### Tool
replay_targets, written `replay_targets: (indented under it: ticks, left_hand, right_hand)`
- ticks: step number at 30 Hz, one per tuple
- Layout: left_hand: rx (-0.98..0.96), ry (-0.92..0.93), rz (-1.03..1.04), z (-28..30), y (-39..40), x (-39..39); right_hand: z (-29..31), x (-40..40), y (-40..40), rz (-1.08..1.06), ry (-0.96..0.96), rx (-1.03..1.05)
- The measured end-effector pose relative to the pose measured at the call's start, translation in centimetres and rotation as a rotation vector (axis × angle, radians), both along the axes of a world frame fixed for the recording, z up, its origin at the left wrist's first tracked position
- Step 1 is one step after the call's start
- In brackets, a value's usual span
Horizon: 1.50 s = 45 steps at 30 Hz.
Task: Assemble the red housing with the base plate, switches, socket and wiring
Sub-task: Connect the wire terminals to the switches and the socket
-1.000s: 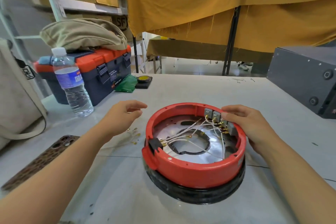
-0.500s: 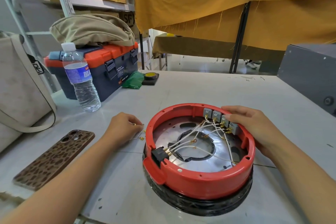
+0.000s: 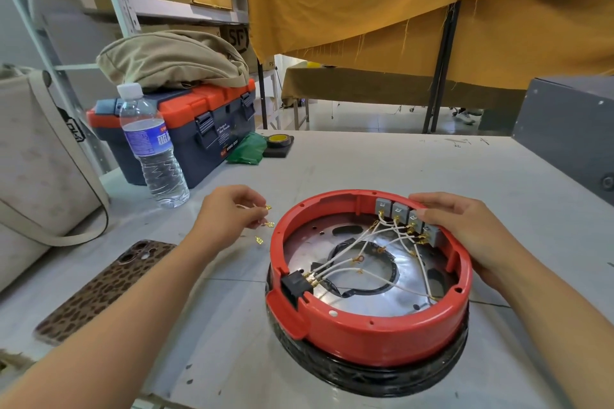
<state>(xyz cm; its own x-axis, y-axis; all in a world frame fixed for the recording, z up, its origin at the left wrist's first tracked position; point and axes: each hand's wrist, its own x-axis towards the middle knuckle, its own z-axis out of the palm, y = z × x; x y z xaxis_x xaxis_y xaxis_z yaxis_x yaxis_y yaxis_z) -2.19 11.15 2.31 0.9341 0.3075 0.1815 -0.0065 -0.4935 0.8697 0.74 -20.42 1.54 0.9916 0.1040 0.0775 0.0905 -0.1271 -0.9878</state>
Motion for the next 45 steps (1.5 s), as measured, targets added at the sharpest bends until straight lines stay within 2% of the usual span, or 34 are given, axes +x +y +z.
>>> replay_targets:
  ticks: [3, 9, 18, 26, 34, 45]
  left_hand:
    - [-0.041, -0.063, -0.056, 1.5, -0.1, -0.3]
    - [0.015, -0.123, -0.087, 4.5, -0.5, -0.6]
    - [-0.045, -0.007, -0.297, 7.1, -4.7, -0.4]
    - [-0.116, 0.158, -0.452, 6.8, -9.5, 0.7]
    - [-0.123, 0.337, -0.460, 5.5, -12.5, 2.5]
    - [-0.143, 0.359, -0.415, 3.2, -14.0, 3.6]
  right_hand:
    - [0.0, -0.1, 0.1, -0.008, 0.002, 0.002]
    - [0.2, -0.3, 0.4, -0.021, -0.001, -0.022]
    - [0.1, -0.7, 1.2, 0.088, -0.007, -0.109]
    - [0.4, -0.8, 1.3, 0.044, -0.004, -0.157]
    - [0.5, -0.4, 1.0, 0.014, 0.002, -0.217]
    - [0.2, -0.5, 1.0, 0.016, 0.025, -0.069]
